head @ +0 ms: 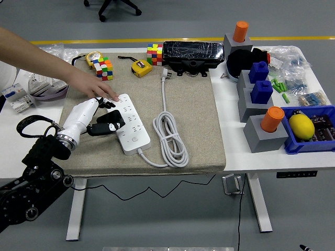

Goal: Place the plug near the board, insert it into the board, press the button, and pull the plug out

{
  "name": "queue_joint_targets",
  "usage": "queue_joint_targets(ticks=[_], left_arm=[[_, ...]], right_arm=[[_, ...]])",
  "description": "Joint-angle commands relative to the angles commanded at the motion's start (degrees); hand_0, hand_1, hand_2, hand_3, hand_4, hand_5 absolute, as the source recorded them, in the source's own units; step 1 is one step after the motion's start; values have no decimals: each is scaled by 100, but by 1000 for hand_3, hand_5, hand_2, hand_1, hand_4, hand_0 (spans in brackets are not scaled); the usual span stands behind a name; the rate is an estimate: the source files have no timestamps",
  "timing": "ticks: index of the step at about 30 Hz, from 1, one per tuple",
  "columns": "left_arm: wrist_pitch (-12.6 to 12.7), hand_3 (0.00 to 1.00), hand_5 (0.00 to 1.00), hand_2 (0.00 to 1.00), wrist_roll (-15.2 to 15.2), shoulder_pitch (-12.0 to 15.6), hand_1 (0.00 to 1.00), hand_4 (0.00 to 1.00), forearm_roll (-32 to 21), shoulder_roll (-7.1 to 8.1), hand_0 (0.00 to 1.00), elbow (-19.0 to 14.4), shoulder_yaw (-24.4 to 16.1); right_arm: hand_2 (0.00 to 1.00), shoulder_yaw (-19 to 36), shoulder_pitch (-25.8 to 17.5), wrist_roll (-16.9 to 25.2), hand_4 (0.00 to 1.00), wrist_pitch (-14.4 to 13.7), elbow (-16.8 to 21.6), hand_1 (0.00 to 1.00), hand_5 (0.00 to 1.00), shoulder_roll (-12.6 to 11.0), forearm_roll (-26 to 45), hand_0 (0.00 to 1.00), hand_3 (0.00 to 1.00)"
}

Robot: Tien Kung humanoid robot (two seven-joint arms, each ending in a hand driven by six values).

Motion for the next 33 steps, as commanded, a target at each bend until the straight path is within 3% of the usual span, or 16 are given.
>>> queue_joint_targets(ticks=[3,4,9,10,15,16,19,33], left_arm=[[-5,657,399,656,10,-69,693,913,-1,-39,736,104,71],[-14,551,210,516,17,-95,605,865,0,-56,672,139,89],[-37,551,210,516,44,-217,605,865,6,-121,672,309,185],[-31,530,60,480,52,-227,462,717,9,-127,545,327,195],[31,530,60,480,134,-255,462,717,20,-149,545,384,268],[26,523,2,455,149,-257,425,661,33,-152,440,389,274],[54,523,2,455,168,-259,425,661,86,-162,440,391,274],[532,511,2,439,-216,-263,419,675,89,-150,419,331,216]], right_arm=[[634,15,-1,1,992,0,2,647,563,2,0,654,560],[633,22,-1,1,991,-2,2,647,562,2,-2,654,560],[633,38,-2,1,991,-6,2,647,562,2,2,654,560],[634,36,-1,0,991,-6,2,647,562,2,3,654,559],[634,42,-2,1,991,-6,8,647,562,11,10,654,559],[634,44,-3,2,991,-6,11,647,562,12,21,654,559],[634,47,-4,7,991,-9,23,647,562,12,32,654,559],[633,64,5,48,991,-46,33,646,561,19,31,653,559]])
